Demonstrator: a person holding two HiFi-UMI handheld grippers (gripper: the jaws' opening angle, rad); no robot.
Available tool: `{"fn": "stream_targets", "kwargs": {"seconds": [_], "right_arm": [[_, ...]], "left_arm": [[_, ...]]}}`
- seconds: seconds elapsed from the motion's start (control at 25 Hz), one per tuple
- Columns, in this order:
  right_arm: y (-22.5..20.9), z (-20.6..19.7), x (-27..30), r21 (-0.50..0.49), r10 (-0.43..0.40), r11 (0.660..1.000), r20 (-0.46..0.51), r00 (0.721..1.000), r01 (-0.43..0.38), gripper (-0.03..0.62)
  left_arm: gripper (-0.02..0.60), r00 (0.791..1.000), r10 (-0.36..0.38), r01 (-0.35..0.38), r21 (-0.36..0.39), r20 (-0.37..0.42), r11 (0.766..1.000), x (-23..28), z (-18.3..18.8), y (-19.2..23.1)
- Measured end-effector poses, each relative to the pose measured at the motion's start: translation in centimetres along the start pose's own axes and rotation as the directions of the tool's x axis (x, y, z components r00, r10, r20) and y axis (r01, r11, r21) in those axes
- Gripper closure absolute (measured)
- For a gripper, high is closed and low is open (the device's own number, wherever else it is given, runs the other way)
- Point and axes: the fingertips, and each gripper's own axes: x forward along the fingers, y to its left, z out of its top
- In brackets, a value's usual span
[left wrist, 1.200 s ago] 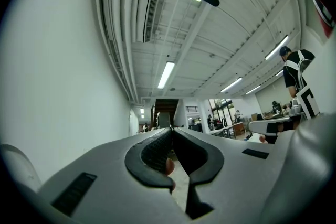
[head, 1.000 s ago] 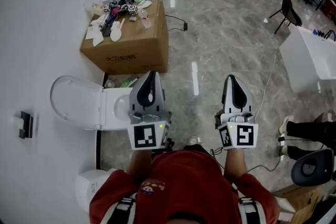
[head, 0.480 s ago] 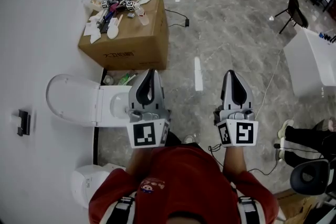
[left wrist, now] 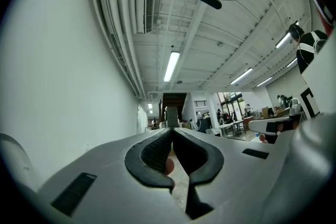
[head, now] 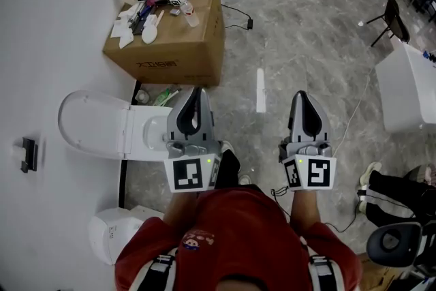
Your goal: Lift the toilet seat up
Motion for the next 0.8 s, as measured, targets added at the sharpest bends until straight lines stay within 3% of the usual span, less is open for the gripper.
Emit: {"fn": "stream_targets", "kwargs": {"seconds": [0.32,0.8], "right_arm": [[0.8,-1.5,5.3,-0.025,0.035,0.999,-0.014,0.999,-0.036,0.58],[6.5,-5.2,16.5,-0.011,0.135,0.991,-0.036,0.99,-0.135,0.58]], "left_arm": [[0.563,0.999,0.037,-0.037,-0.04,-0.004,0.999,3.2,-1.9,3.3],[0.563,0.993,0.121,-0.121,-0.058,-0.005,0.991,8.6,-5.0,12.4]]}}
